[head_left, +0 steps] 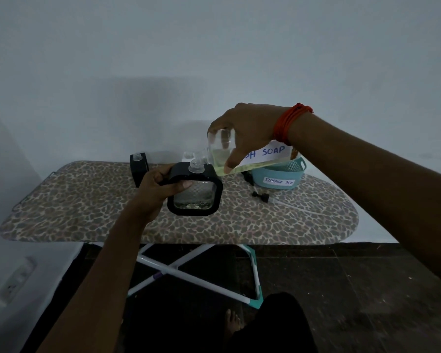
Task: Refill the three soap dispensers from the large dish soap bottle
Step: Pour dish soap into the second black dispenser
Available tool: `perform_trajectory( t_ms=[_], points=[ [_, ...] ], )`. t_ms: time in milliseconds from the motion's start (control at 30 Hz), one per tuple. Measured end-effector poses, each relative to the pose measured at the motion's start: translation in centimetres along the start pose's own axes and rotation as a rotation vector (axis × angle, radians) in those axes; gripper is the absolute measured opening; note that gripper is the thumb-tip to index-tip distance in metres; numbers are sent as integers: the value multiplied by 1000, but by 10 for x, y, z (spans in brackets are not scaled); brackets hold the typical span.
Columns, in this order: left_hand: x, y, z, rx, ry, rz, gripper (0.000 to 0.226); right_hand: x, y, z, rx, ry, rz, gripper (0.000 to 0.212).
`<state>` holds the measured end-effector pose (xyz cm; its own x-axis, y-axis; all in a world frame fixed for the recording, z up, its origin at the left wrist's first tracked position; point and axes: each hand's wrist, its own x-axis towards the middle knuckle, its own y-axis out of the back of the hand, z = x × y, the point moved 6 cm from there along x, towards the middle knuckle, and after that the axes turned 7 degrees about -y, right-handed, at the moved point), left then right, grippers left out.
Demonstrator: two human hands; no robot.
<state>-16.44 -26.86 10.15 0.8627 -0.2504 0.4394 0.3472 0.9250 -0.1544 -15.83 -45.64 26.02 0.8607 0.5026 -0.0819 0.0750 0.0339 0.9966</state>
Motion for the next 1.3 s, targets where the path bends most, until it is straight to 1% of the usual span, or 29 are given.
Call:
perform_trajectory(
  t_ms=[200, 500, 733, 1000, 1300],
  points=[
    [1, 3, -3, 4, 2, 12, 37, 1, 0, -1, -17, 1, 1, 76],
    [-1, 2, 1, -5, 6, 23, 39, -1, 2, -3, -26, -9, 16, 74],
    [-2, 2, 2, 2, -3, 29, 36, -2, 4, -7, -30, -8, 10, 74],
    [-1, 4, 1, -2, 0, 32, 37, 0, 5, -8, -68, -12, 23, 80],
    [-2, 4, 0, -1, 1, 32, 38, 0, 5, -8, -77, -12, 15, 78]
  ],
)
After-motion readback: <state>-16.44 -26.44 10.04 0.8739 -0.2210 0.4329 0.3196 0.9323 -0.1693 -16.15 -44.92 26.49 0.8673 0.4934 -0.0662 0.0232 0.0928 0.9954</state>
